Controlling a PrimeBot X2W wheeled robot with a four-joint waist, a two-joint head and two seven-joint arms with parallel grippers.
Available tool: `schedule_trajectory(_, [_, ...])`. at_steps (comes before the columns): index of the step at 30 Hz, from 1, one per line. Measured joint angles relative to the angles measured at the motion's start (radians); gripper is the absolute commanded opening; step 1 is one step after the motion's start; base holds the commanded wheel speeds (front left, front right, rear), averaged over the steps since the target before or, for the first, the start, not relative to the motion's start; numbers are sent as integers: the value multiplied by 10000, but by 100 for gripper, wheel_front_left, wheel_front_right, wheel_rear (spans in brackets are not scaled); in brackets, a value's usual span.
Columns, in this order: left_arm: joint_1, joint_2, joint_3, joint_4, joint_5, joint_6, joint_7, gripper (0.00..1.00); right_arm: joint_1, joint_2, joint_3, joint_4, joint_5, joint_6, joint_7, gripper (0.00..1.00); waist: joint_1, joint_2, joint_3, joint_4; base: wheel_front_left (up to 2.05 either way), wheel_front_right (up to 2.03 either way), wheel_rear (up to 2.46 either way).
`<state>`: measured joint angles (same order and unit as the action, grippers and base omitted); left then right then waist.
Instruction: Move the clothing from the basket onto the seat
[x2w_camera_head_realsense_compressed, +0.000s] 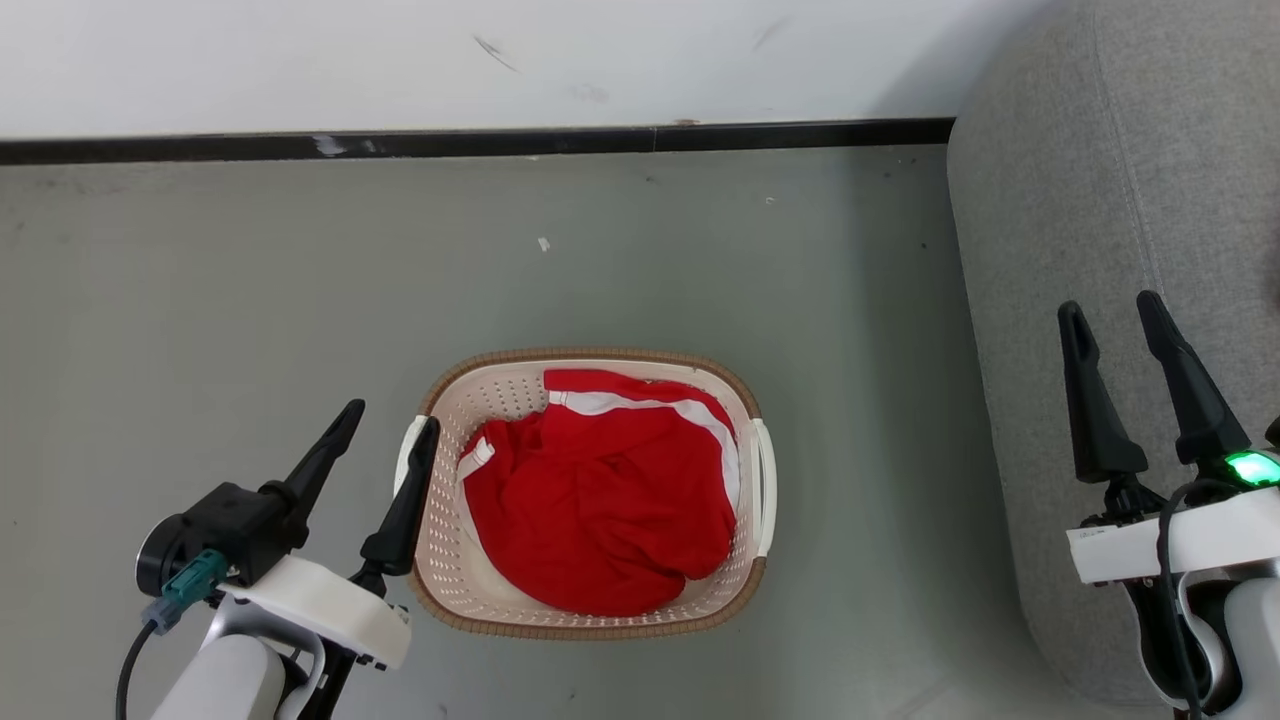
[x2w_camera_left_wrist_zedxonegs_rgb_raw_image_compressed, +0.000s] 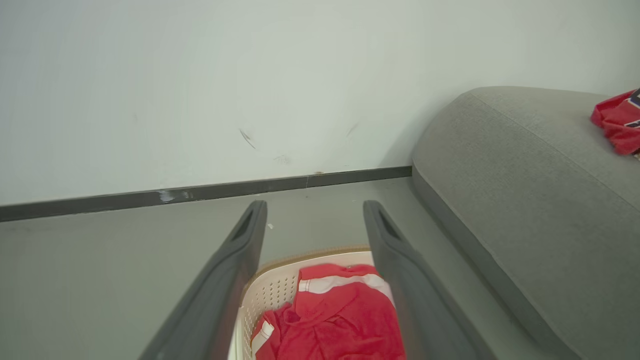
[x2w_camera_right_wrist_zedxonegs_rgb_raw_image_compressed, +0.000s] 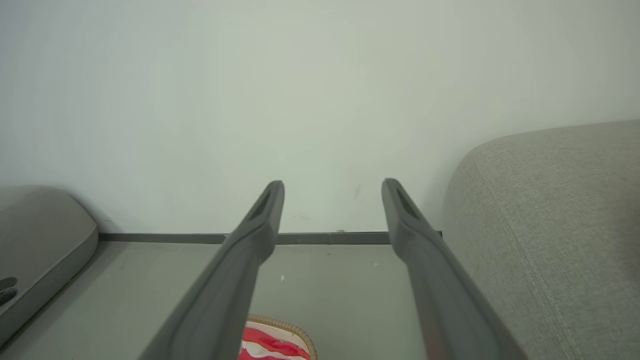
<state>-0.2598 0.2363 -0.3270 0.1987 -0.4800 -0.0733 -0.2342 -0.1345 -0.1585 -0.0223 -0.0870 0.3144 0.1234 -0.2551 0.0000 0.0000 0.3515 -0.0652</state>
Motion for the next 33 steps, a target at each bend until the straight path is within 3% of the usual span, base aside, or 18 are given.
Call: schedule_trajectory(33, [-2399, -161, -1055, 1139, 516, -362, 493, 100, -2523, 167, -345, -955, 382, 0, -2, 100, 0, 0, 2761, -687, 0, 0, 0])
